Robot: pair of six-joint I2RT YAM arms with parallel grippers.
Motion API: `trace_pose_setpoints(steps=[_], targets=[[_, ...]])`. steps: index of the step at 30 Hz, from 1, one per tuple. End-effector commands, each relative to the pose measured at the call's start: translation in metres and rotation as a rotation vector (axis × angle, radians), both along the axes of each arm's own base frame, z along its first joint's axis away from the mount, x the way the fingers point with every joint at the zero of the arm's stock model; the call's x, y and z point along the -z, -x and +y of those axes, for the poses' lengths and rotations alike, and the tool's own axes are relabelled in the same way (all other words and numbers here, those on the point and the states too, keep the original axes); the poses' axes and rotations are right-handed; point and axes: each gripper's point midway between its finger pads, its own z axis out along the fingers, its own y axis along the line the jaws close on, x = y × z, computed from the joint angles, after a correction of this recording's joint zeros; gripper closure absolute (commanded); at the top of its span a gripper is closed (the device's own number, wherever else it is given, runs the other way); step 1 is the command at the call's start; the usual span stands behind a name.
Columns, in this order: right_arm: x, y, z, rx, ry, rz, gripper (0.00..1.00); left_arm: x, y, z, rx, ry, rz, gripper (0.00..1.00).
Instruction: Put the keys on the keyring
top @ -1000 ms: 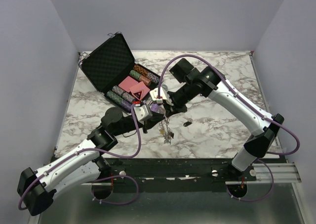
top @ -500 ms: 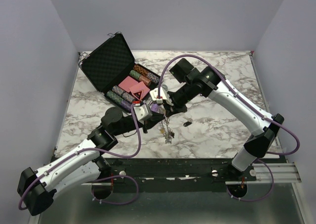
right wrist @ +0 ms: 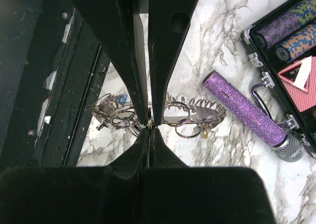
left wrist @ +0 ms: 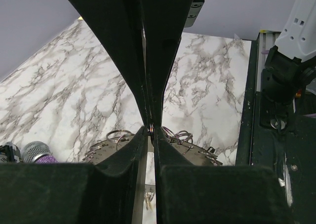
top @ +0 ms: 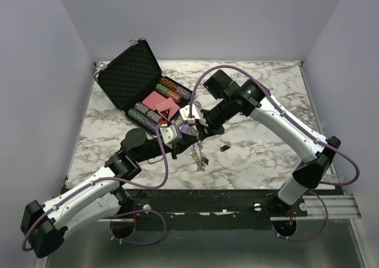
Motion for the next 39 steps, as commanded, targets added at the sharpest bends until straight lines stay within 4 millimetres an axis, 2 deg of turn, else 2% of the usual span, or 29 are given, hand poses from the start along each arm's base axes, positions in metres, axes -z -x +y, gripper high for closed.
trace_pose_setpoints(steps=[1, 6, 9, 16, 19, 21, 24, 30, 34, 37, 39], targets=[[-0.014, 0.012, 0.0, -0.019, -0.045, 0.011, 1.0, -0.011, 0.001, -0.003, 0.022, 0.012, -0.018, 0.85], [-0.014, 0.012, 0.0, -0.019, -0.045, 0.013, 1.0, -0.012, 0.0, -0.005, 0.023, 0.003, -0.019, 0.88], [-0.012, 0.013, -0.001, -0.019, -0.04, 0.017, 1.0, -0.013, 0.0, -0.004, 0.023, 0.003, -0.023, 1.0], [-0.017, 0.015, 0.002, -0.011, -0.06, 0.029, 0.99, -0.009, -0.004, 0.0, -0.016, 0.014, -0.005, 1.0], [-0.023, 0.015, 0.004, 0.01, -0.086, 0.042, 0.68, -0.015, 0.0, 0.007, -0.033, 0.07, -0.053, 1.0], [-0.027, 0.017, 0.005, 0.019, -0.099, 0.049, 0.57, -0.019, 0.003, 0.013, -0.048, 0.123, -0.047, 1.0], [-0.034, 0.021, 0.005, 0.027, -0.133, 0.092, 0.5, -0.033, 0.007, 0.022, -0.059, 0.228, -0.07, 1.0], [-0.052, 0.031, 0.008, 0.019, -0.249, 0.252, 0.47, -0.059, 0.028, 0.044, -0.03, 0.552, -0.116, 1.0], [-0.067, 0.027, 0.013, 0.046, -0.317, 0.345, 0.47, -0.084, 0.043, 0.062, 0.011, 0.739, -0.164, 1.0], [-0.085, 0.019, 0.015, 0.07, -0.379, 0.424, 0.47, -0.096, 0.05, 0.067, 0.047, 0.811, -0.175, 1.0], [-0.09, 0.016, 0.014, 0.086, -0.399, 0.475, 0.47, -0.104, 0.055, 0.071, 0.073, 0.855, -0.173, 1.0]])
